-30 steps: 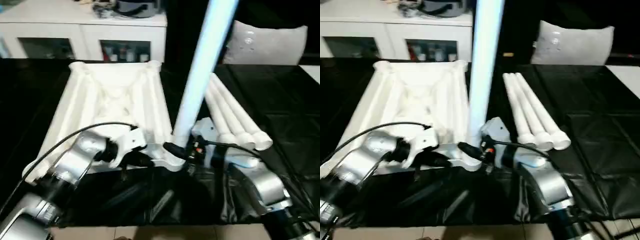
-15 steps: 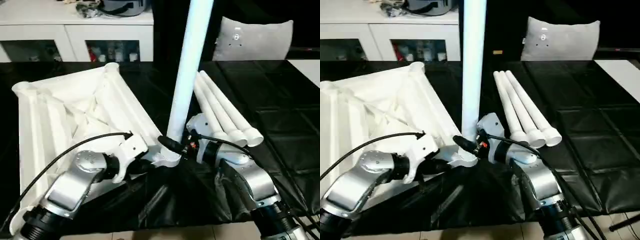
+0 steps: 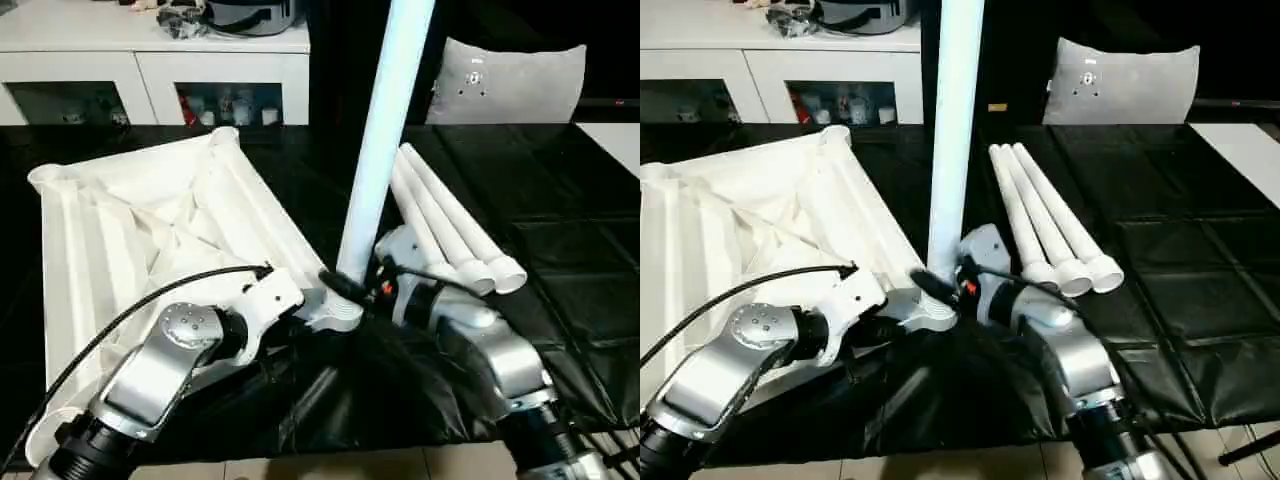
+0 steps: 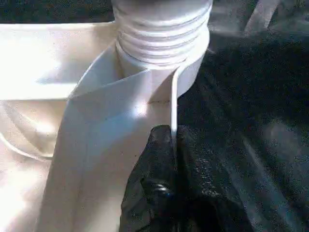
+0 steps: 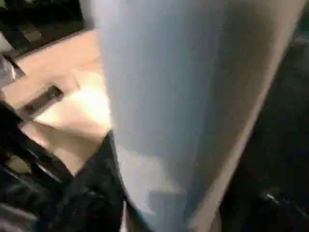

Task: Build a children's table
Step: Insert table leg to table base

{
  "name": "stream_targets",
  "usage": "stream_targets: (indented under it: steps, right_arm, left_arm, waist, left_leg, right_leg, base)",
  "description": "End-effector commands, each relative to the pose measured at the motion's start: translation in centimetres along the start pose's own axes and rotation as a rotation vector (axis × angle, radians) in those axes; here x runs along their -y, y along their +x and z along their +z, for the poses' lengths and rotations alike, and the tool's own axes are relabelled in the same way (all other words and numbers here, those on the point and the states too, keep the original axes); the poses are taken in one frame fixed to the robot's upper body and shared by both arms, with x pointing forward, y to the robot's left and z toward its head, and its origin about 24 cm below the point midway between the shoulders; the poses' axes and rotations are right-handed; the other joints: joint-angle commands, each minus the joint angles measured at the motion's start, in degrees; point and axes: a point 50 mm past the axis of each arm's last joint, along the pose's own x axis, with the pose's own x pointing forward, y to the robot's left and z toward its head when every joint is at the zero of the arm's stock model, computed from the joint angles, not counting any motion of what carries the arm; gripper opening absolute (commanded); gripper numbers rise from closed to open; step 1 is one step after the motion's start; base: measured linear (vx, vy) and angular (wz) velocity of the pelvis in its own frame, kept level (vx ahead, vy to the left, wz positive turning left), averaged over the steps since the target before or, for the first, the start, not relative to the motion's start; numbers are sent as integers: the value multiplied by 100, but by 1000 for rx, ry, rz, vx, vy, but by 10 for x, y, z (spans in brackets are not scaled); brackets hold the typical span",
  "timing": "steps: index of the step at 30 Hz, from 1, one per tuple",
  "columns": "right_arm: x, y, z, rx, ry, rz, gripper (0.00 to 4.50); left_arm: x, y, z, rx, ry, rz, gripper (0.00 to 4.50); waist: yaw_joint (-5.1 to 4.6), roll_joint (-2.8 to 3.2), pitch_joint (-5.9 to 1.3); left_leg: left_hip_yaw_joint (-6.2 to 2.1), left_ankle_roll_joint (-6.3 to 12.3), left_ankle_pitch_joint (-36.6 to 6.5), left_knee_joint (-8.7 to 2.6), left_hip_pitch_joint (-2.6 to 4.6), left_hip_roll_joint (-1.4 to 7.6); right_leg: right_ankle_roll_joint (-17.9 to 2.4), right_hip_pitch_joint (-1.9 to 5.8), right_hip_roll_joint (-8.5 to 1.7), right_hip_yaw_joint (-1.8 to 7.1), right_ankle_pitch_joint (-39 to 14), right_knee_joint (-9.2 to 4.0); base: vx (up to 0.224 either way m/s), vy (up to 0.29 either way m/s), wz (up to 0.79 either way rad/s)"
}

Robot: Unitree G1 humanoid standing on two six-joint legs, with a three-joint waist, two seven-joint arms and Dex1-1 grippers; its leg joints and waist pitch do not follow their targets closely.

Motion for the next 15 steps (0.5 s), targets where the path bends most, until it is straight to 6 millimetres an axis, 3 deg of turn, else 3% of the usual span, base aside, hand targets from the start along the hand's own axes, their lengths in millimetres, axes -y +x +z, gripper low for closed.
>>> stream_targets:
  steps: [1,4,6,9,10,15]
  right_arm:
    - [6,-10,-40,-188,66,-58,287]
    - [7,-12,-38,-174,48,-52,321]
    - [8,-16,-37,-165,35,-45,332]
    - [11,-23,-33,-138,3,-60,353]
    - [14,-27,-31,-122,-10,-79,372]
    - [17,-39,-27,-79,-5,-64,406]
  left_arm:
    - [-7,-4,22,82,86,21,0]
    - [-13,-3,23,94,98,28,0]
    - [-18,-2,22,95,114,28,0]
    - [-23,-1,20,94,123,22,0]
    - [-24,0,18,91,128,16,0]
    - [-26,1,16,82,139,-15,0]
  waist:
    - [26,86,-275]
    - [57,126,-309]
    - [90,108,-335]
    - [168,161,-365]
    - [167,132,-367]
    - [166,169,-360]
  left_leg:
    - [-228,-267,-2074,-468,98,406]
    - [-191,-127,-1555,-415,79,395]
    - [-175,-40,-1282,-380,78,391]
    - [-163,83,-909,-332,63,394]
    - [-171,141,-769,-326,45,386]
    - [-166,251,-913,-306,33,390]
  right_leg:
    - [-1096,10,-460,301,-1184,-502]
    - [-1264,57,-464,292,-415,-443]
    - [-1306,86,-455,281,3,-412]
    - [-1348,115,-466,269,600,-359]
    - [-1354,134,-452,250,802,-333]
    - [-1402,141,-475,245,504,-351]
  base:
    - [0,0,0]
    - [0,0,0]
    - [0,0,0]
    - [0,0,0]
    - [0,0,0]
    - [0,0,0]
